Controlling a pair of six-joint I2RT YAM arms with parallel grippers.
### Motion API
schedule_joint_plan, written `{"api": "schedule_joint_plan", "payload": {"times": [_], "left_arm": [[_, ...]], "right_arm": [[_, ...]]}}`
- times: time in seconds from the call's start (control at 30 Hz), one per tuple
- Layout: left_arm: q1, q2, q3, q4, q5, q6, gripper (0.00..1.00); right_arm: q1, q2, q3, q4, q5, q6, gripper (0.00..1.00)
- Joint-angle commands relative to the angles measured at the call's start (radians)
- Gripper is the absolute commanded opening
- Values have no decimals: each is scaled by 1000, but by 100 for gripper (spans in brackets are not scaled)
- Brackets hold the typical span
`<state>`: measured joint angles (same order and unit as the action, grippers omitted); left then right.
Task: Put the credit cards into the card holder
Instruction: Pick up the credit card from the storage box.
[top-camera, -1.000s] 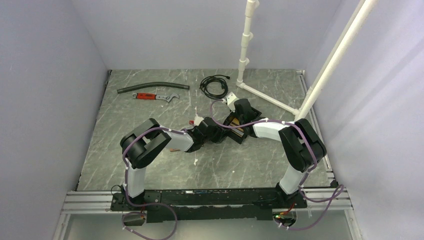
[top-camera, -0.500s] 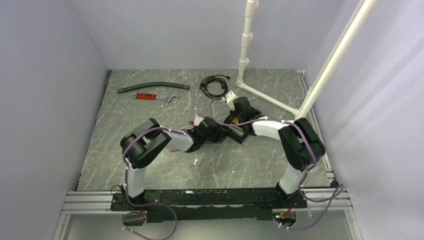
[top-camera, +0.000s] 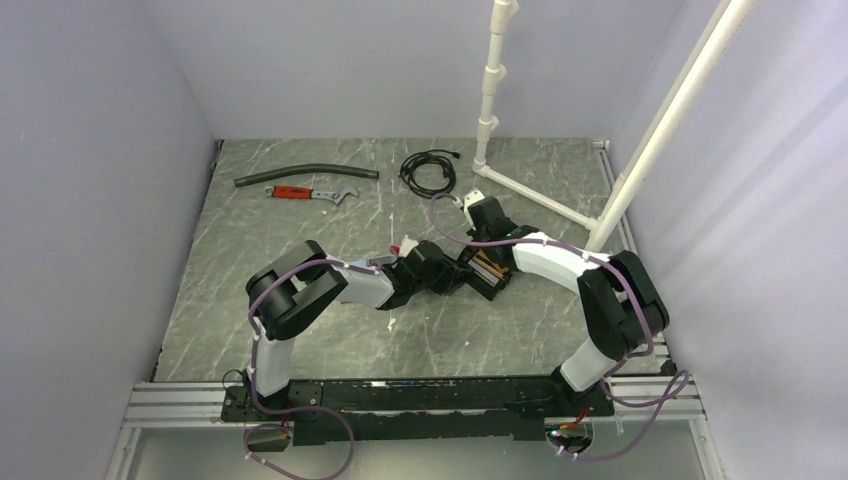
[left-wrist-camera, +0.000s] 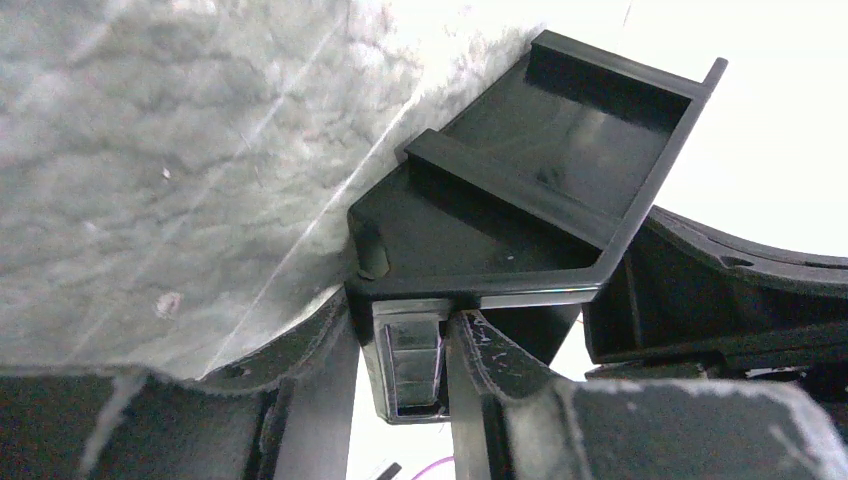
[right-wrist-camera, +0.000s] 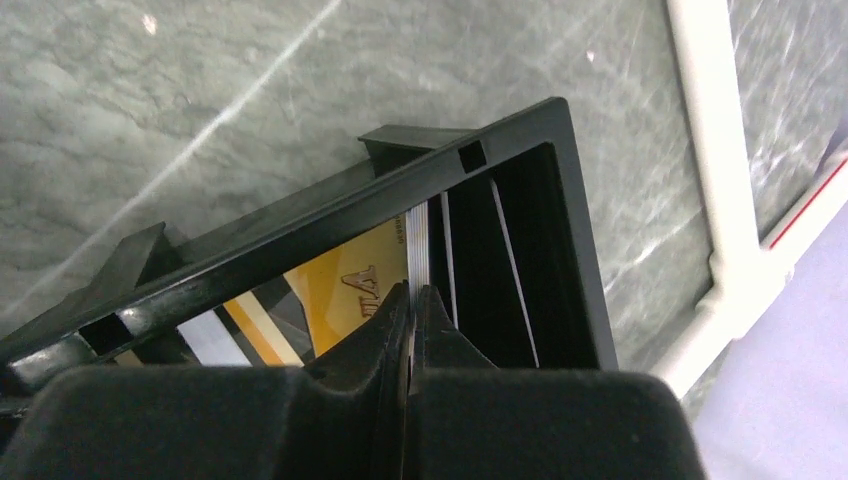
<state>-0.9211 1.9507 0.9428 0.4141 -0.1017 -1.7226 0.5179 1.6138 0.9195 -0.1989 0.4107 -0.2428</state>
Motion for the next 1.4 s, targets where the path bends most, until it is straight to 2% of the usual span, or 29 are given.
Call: {"api": "schedule_joint_plan", "payload": {"times": [0.0, 0.23, 0.37, 0.6, 0.67, 0.8, 1.03, 1.2, 1.37], "left_arm": [[-45, 44, 4, -94, 50, 6, 8], [-69, 60, 8, -87, 48, -11, 8], [-71, 53, -8, -81, 42, -15, 8], [-70, 46, -12, -77, 47, -13, 8], [-71, 54, -8, -69, 60, -17, 8], [-80, 62, -2, -67, 70, -26, 8], [-116, 71, 45, -95, 54, -56, 11], [-141, 117, 80, -83, 69, -106, 21], [-144, 88, 61, -93, 92, -116, 52]], "right_arm": [[-12, -88, -16, -102, -14, 149, 0], [-37, -23, -17, -68, 70, 99, 0], [-38, -2, -20, -61, 10, 116, 2], [-40, 40, -40, -40, 45, 111, 13], [-40, 47, -28, -49, 67, 110, 11], [-27, -23, 27, -145, 116, 142, 0], [-27, -195, -16, -213, 115, 200, 0], [-27, -242, -29, -259, 125, 224, 0], [-28, -307, -3, -344, 96, 333, 0]]}}
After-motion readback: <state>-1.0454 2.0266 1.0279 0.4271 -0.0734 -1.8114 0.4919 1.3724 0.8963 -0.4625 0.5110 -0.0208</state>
